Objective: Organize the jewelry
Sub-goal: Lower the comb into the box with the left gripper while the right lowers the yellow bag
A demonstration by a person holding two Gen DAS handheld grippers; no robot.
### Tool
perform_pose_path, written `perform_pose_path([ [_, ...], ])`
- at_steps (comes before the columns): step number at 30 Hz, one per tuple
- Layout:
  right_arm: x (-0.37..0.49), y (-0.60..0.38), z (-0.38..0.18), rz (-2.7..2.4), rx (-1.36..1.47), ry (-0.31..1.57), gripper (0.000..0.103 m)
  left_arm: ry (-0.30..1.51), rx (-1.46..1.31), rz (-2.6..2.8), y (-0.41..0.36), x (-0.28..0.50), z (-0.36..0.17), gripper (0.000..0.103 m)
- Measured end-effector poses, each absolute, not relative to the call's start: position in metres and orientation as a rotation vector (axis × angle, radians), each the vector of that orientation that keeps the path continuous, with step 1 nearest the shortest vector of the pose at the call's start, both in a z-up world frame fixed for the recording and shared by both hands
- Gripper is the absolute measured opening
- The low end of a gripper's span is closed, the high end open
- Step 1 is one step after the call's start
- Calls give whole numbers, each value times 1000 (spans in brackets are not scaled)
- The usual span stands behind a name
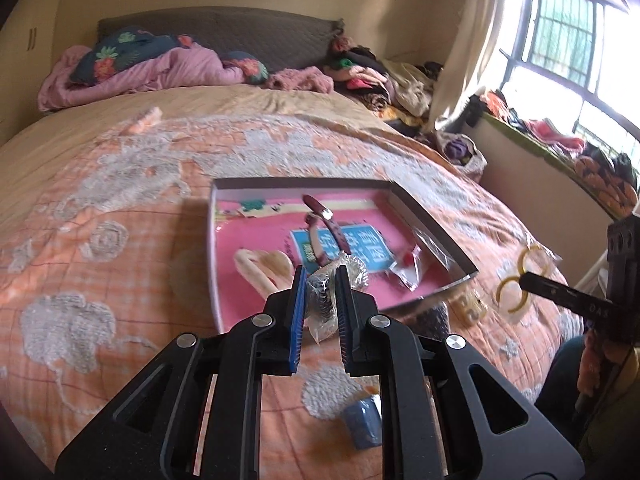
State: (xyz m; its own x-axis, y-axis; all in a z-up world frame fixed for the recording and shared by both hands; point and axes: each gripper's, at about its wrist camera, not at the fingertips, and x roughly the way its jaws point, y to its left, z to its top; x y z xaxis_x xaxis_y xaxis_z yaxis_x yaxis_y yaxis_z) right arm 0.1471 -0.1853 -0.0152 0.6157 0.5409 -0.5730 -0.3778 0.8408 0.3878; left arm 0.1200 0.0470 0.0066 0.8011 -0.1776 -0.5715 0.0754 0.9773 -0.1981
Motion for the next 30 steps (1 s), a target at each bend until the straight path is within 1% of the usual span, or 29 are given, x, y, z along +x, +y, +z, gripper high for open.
perform_pose_path([
  [13,164,-171,9,565,219,672,16,604,-213,-138,59,134,18,8],
  [24,186,-163,23,562,218,635,16,610,-194,-206,37,158,26,8],
  [30,197,-163,27,552,221,621,16,640,-183,-241,23,173,19,8],
])
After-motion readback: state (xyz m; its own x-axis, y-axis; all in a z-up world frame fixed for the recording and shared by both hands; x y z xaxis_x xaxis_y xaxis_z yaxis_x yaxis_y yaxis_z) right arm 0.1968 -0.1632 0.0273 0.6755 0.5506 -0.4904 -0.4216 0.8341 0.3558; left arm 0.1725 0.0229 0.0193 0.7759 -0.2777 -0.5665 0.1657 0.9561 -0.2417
